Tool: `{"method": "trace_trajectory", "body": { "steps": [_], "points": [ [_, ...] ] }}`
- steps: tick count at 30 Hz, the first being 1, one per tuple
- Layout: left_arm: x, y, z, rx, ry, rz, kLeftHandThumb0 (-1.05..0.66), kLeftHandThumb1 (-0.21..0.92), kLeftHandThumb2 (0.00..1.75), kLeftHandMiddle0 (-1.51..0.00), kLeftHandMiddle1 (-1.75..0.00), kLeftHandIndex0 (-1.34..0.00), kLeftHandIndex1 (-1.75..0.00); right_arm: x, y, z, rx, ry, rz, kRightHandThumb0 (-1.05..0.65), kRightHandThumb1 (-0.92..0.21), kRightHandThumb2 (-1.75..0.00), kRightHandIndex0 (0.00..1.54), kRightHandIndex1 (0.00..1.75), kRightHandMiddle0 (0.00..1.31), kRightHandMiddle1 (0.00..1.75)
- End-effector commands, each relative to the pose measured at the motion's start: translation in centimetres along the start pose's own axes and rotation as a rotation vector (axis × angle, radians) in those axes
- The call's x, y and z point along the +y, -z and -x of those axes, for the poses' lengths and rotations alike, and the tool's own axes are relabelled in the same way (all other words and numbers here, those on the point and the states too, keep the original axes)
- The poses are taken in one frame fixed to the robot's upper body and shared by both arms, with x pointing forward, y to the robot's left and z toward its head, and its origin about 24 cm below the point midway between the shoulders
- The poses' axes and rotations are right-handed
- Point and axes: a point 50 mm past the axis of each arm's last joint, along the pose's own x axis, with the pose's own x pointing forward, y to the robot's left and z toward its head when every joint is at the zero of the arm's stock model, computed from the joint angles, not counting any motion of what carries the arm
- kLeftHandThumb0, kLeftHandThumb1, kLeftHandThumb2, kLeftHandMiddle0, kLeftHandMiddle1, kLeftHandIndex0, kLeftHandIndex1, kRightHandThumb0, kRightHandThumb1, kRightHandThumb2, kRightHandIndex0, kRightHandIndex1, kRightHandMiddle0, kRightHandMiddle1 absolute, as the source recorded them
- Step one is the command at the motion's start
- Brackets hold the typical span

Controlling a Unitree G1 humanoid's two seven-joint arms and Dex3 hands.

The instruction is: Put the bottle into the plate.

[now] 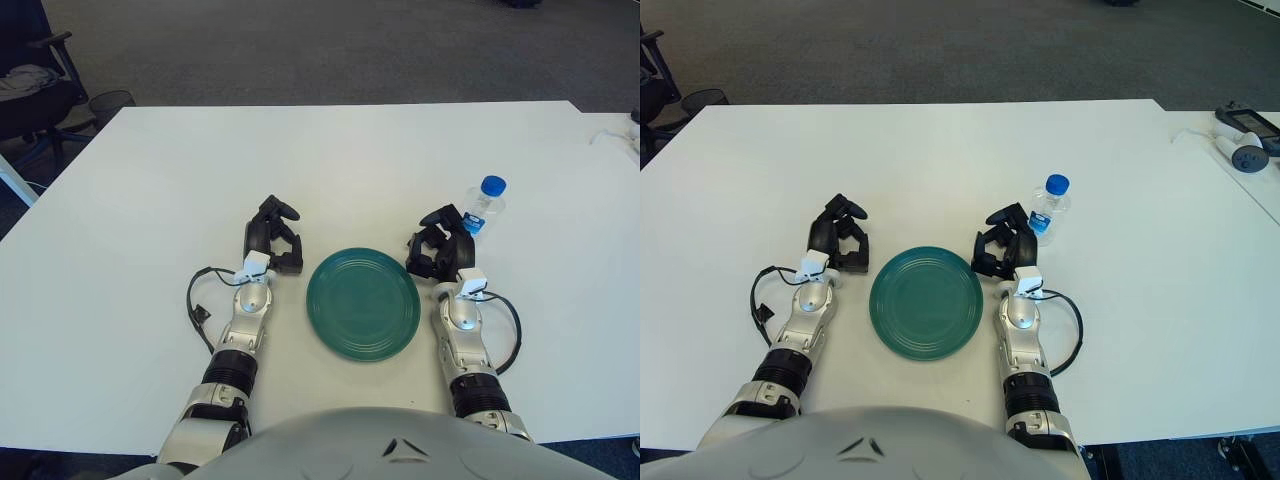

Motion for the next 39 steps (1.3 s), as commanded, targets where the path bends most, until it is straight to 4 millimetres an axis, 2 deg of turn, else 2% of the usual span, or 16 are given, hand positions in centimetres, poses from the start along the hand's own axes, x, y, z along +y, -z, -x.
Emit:
{"method": "trace_trajectory", "body": {
  "steps": [1,9,18,25,34,39],
  "points": [
    [0.5,2.2,1.9,0.107,-0.003,-0.036,0.0,-0.08,1.75,-0.9,-1.7,-0.69,-1.75,-1.5,5.8,5.0,0.33,0.057,0.034,0.0,-0.22,-1.37,0.76,1.54,0.47,1.75],
    [0.5,2.2,1.9,0.11,0.006,-0.024,0.0,-0.07,1.75,-0.89,-1.72,-0.69,-1.75,-1.5,5.7,5.0,0.317,0.066,0.032,0.0,-0.21,-1.39,0.76,1.57,0.48,1.75],
    [0.5,2.1,1.9,0.099,0.003,-0.01,0.0,-0.08,1.75,-0.91,-1.69,-0.69,-1.75,-2.0,4.6,5.6,0.253,0.039,0.016,0.0,-0.24,-1.27,0.83,1.33,0.49,1.75],
    [0.5,2.3,2.0,0.108,0.009,-0.015,0.0,-0.08,1.75,-0.91,-1.69,-0.69,-1.75,-2.3,2.9,6.2,0.163,-0.03,-0.014,0.0,-0.28,-1.22,0.83,1.28,0.48,1.75],
    [0.4,2.4,2.1,0.117,0.01,-0.026,0.0,-0.07,1.75,-0.9,-1.71,-0.69,-1.75,-2.9,2.1,6.9,0.151,-0.099,-0.053,0.0,-0.22,-1.39,0.76,1.6,0.45,1.74],
    [0.4,2.5,2.2,0.124,0.015,-0.032,0.0,-0.07,1.75,-0.89,-1.73,-0.68,-1.75,-3.8,1.8,7.8,0.161,-0.099,-0.068,0.0,-0.15,-1.47,0.75,1.72,0.55,1.64]
  ]
}}
